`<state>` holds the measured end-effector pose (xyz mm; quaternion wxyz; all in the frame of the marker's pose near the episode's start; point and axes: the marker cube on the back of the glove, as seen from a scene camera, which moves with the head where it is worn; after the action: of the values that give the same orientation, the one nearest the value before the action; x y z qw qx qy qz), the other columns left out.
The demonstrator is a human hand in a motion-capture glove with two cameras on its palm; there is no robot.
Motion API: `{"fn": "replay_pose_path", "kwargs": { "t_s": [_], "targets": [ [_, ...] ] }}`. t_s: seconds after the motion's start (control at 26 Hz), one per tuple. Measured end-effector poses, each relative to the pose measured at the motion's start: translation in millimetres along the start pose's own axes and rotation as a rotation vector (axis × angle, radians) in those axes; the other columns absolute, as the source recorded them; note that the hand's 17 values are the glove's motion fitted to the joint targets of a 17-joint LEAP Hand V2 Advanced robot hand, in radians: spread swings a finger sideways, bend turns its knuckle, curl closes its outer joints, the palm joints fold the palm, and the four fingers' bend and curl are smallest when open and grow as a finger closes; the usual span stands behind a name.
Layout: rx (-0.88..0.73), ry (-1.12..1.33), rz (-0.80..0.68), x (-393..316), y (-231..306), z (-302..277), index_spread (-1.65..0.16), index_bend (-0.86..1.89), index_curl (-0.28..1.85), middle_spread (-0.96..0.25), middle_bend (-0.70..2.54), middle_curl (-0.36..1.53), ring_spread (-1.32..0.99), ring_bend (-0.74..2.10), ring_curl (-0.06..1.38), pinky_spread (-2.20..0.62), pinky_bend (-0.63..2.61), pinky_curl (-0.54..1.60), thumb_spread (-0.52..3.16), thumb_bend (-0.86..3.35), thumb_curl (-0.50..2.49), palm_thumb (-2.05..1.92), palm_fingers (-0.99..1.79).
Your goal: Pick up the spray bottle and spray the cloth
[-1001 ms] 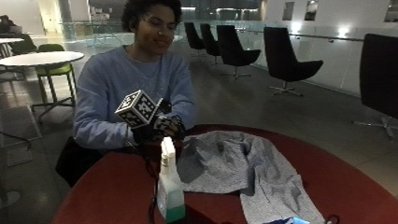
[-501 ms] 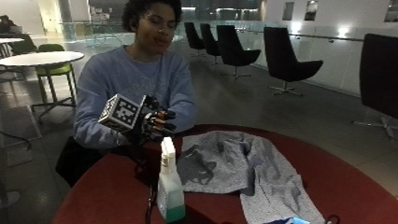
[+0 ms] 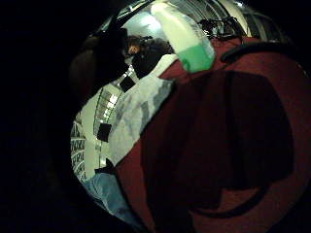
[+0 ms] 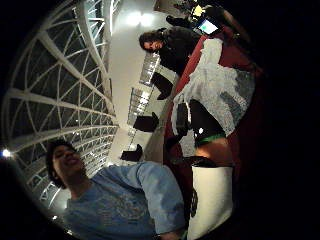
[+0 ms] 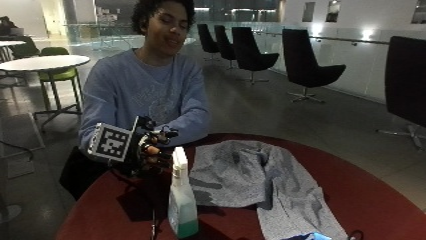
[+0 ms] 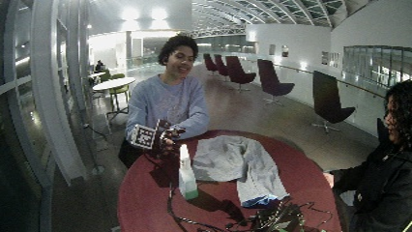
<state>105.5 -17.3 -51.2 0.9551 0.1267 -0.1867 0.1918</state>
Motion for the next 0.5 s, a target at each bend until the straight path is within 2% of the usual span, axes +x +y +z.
{"fn": "replay_pose_path", "kwargs": {
  "t_s": [0.23, 0.5],
  "targets": [
    [-0.053, 0.035, 0.078, 14.2, -11.7, -11.4, -0.35, 0.06, 0.18, 0.0, 0.32, 0.36, 0.02, 0.52, 0.35, 0.19, 0.4, 0.29, 1.07, 0.09, 0.41, 0.74, 0.6],
    [-0.001, 0.028, 0.22, 46.6, -74.7, -11.7, -0.35, 0.04, 0.15, 0.0, 0.35, 0.38, 0.03, 0.54, 0.36, 0.19, 0.42, 0.31, 1.05, 0.04, 0.41, 0.76, 0.56]
  ]
}}
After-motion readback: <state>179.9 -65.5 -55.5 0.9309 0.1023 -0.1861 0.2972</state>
